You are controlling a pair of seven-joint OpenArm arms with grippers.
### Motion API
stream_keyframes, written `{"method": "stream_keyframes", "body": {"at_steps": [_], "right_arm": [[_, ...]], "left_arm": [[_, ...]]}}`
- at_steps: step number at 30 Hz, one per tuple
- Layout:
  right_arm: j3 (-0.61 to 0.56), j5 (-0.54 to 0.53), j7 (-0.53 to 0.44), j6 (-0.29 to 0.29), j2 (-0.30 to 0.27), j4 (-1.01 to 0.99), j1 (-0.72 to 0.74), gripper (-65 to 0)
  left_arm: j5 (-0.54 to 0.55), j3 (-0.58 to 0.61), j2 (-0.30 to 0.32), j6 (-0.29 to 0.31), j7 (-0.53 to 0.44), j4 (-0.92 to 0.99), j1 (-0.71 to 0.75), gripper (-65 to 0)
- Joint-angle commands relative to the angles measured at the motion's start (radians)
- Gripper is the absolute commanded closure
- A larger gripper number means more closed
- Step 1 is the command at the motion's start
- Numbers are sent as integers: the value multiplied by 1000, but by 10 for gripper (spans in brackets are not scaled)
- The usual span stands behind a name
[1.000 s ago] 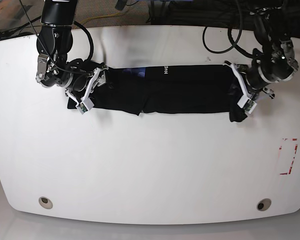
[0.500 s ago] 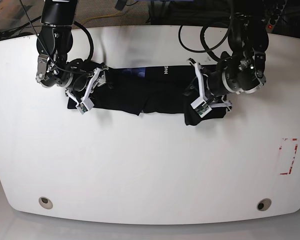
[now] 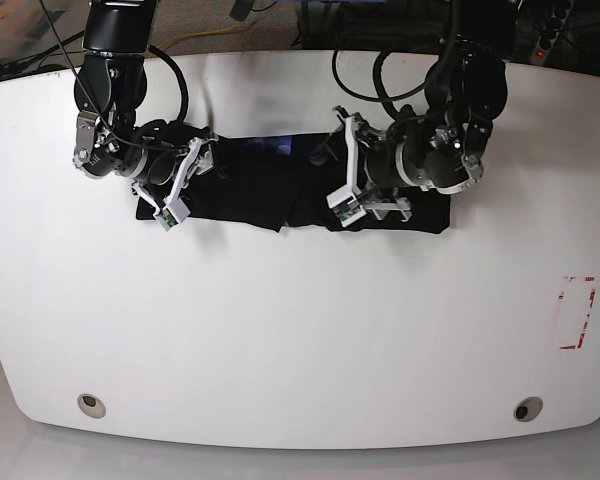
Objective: Fold the T-shirt properly
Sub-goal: 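Fold the strip end with the left gripper toward the right gripper, then push both strip ends inward with both grippers, bunching the shirt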
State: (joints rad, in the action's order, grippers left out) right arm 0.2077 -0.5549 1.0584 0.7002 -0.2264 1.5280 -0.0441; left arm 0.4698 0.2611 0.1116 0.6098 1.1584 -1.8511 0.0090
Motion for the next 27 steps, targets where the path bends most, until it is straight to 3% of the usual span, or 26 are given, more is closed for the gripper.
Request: {"method": "stream_keyframes", "body": {"at_steps": [1, 6, 15, 20, 27], "right_arm": [[0, 11, 26, -2, -6, 7, 8, -444], [6, 2, 26, -2, -6, 10, 10, -444], [29, 0, 87, -2, -5, 188, 23, -444], [209, -32, 210, -2, 54, 248, 71, -453], [456, -126, 308, -2, 46, 165, 143, -453]], "left_arm": [[16, 22, 1, 0, -22, -78, -17, -361], [16, -13, 12, 0, -22, -106, -19, -360], [17, -300, 79, 3, -28, -103, -4, -360], [16, -363, 118, 5, -30, -72, 19, -360], [17, -369, 142, 6, -31, 52, 41, -358]]}}
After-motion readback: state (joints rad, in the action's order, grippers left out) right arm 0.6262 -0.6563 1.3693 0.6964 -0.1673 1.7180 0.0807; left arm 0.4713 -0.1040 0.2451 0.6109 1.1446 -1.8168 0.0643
